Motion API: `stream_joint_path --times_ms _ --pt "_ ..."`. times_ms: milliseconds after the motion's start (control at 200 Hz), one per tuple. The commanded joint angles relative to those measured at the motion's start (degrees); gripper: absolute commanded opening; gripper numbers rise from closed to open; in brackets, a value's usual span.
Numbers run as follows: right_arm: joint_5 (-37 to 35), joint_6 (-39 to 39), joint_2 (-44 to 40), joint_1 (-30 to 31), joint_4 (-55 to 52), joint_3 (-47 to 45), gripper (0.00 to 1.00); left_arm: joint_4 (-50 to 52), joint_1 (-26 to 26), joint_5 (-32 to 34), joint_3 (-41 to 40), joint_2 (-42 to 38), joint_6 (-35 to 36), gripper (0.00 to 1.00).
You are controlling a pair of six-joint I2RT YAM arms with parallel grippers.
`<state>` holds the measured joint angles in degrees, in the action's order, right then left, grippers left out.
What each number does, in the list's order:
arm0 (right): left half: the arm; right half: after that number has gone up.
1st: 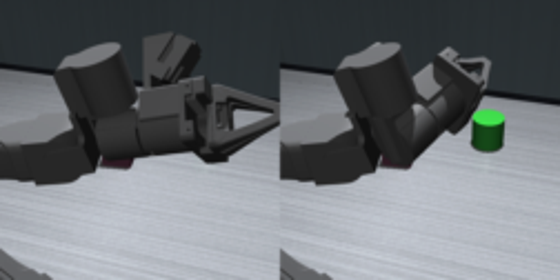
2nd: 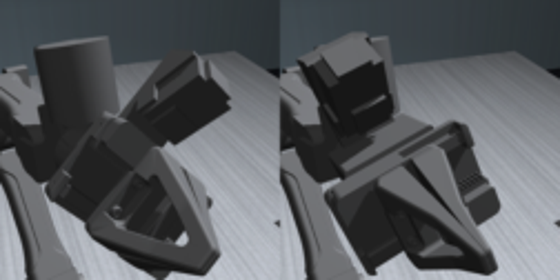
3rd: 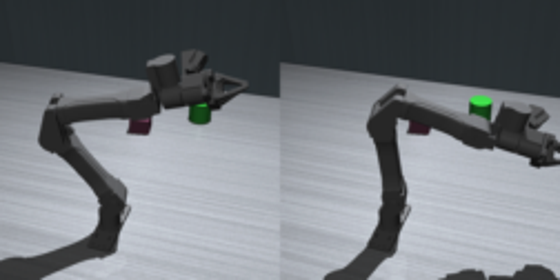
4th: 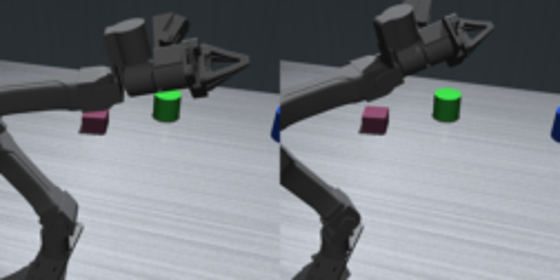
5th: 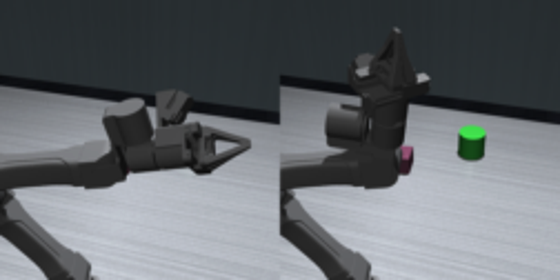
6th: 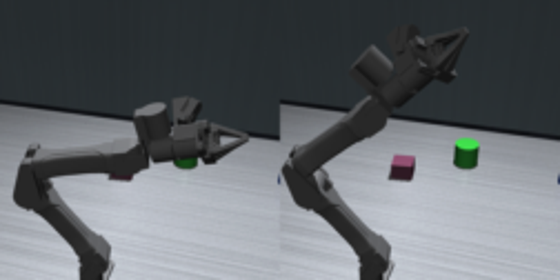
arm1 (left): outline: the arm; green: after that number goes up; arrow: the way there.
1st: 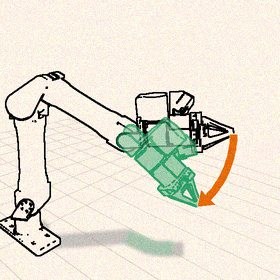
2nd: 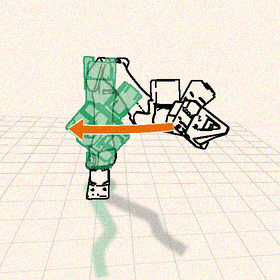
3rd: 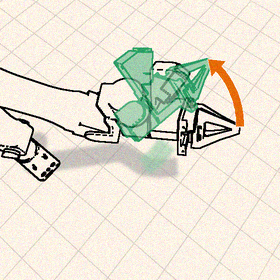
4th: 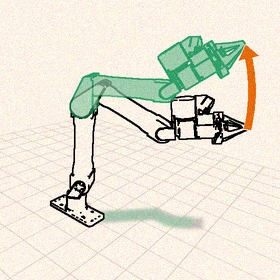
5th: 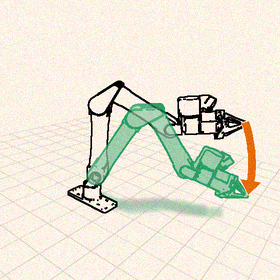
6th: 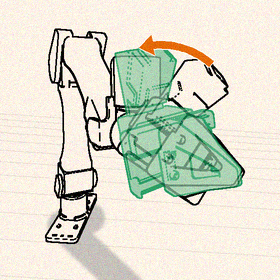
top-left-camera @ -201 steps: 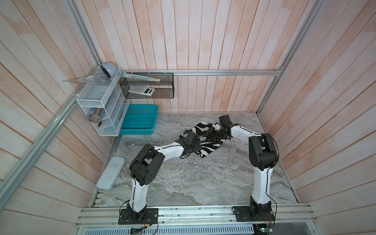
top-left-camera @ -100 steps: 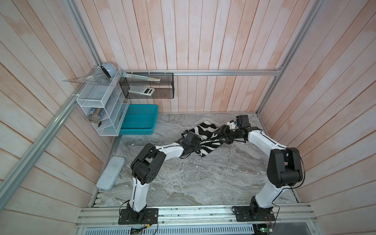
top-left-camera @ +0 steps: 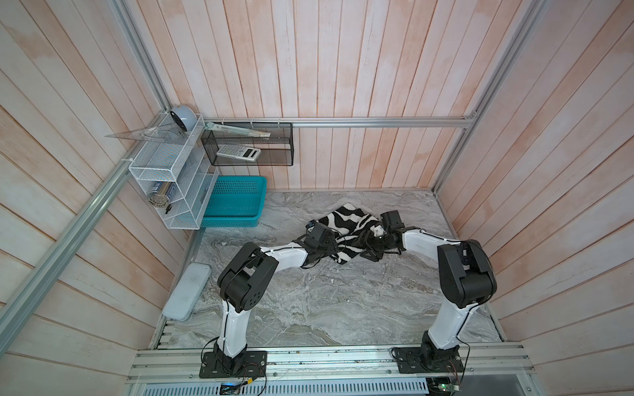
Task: Roll up the pillowcase
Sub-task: Roll the pillowcase at the center of the board.
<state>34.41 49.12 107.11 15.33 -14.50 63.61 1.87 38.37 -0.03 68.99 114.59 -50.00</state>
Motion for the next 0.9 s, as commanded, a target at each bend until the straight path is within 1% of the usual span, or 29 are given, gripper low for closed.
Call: stream_joint_path --times_ms 0,60,120,140,190,230,285,325,415,500,615,675,735,790,860,895 --pt "-5.2 2.0 3.3 1.3 2.3 1.0 0.71 6.4 0.0 -2.3 -3.8 0.9 -1.2 0.80" --pt "-9.0 2.5 3.7 1.7 1.4 0.6 0.69 5.8 0.0 -2.6 -4.2 0.3 -1.4 0.80" --pt "-11.5 3.1 3.8 1.7 1.0 -0.3 0.61 5.0 0.0 -3.2 -4.9 -0.4 -2.1 0.80" --pt "-12.1 3.2 3.9 1.6 0.4 -0.4 0.56 4.6 0.1 -3.6 -5.3 -0.6 -2.4 0.80" --pt "-12.4 3.1 4.1 1.1 -0.5 -0.9 0.38 3.9 0.3 -4.1 -6.0 -1.4 -3.0 0.80" --pt "-12.7 2.7 3.8 0.6 -2.0 -1.3 0.26 3.7 0.7 -4.2 -6.4 -2.1 -3.4 0.80" --pt "-12.7 2.0 2.9 -0.2 -3.7 -2.3 0.16 3.6 1.3 -4.4 -7.2 -3.4 -3.6 0.80" --pt "-12.8 0.8 1.6 -0.9 -5.8 -3.5 0.13 3.8 1.9 -4.2 -7.7 -4.6 -3.8 0.81" --pt "-12.9 -1.6 -2.9 -2.2 -10.5 -7.4 0.10 4.4 3.2 -3.2 -9.5 -8.2 -4.0 0.83" --pt "-12.5 -4.3 -8.5 -2.7 -16.3 -11.7 0.10 5.1 4.2 -1.8 -11.3 -11.8 -4.4 0.84" --pt "-12.4 -7.3 -18.0 -3.0 -24.5 -18.9 0.10 5.7 5.1 -0.2 -13.8 -16.7 -4.9 0.84" --pt "-13.2 -9.0 -23.1 -3.4 -29.1 -21.2 0.11 6.4 5.4 0.6 -14.8 -18.8 -4.9 0.84" --pt "-13.3 -10.9 -27.1 -4.5 -32.9 -22.5 0.14 6.9 5.6 1.1 -15.2 -20.0 -4.7 0.84" --pt "-13.4 -12.9 -29.1 -5.2 -36.1 -22.1 0.17 7.5 5.6 1.4 -15.1 -20.4 -4.3 0.84" --pt "-15.0 -15.1 -29.6 -5.2 -39.4 -20.0 0.22 7.6 5.6 1.5 -14.6 -20.1 -3.8 0.84" --pt "-15.5 -16.1 -29.3 -5.0 -40.6 -18.3 0.27 7.5 5.7 1.4 -14.4 -19.7 -3.7 0.84"
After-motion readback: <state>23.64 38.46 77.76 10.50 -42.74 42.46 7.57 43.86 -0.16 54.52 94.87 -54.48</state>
